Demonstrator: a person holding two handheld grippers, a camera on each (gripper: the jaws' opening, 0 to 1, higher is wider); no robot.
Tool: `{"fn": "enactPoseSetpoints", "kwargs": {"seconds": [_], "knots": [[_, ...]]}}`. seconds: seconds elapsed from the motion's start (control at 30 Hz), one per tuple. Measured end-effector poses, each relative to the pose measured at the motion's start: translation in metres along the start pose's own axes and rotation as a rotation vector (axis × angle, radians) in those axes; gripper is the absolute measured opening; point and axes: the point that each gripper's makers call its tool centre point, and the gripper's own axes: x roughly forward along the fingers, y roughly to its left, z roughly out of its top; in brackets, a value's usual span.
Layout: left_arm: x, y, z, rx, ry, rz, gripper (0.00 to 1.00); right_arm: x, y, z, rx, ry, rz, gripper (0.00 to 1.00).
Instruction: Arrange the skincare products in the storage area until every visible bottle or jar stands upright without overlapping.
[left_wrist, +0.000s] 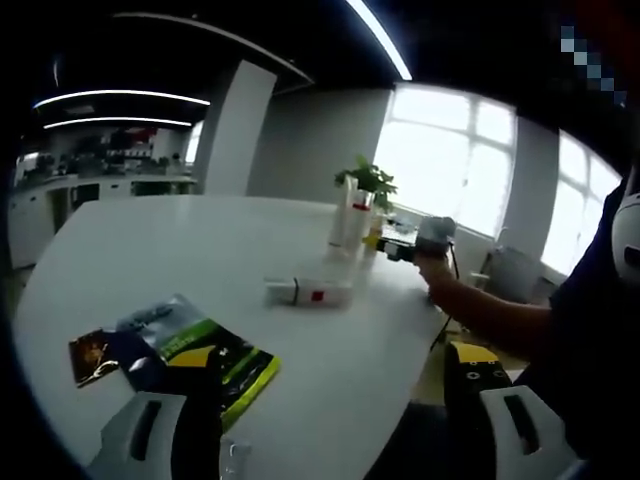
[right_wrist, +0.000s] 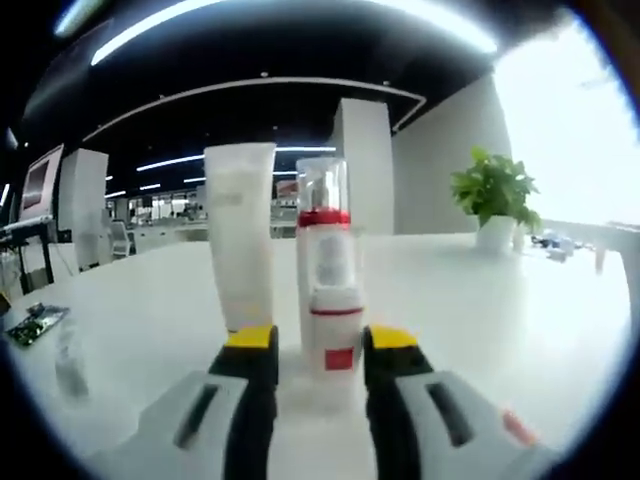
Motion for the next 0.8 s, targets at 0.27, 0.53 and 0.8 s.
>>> {"fn": "enactPoseSetpoints", "kwargs": {"seconds": [0.27,0.53,0.8], "knots": [[0.0013,-0.0015,-0.0009,-0.001,0.002,-0.004,0.94,-0.0005,0.0037,-0.0037,0.007,0.014,0.007,0.34],[0.0003,-0.0013,-0.0007,-0.003,-0.001,-0.002,0.94,0.0017,0.0073,-0.0033,0.013,0.014,0.015,0.34],[-0.0007,-0.0010,-0.0004,-0.003,-0.002,0.000,0.94,0.0000,0.0049,-0.0051,0.001,0.022,0.009,0.34]]}}
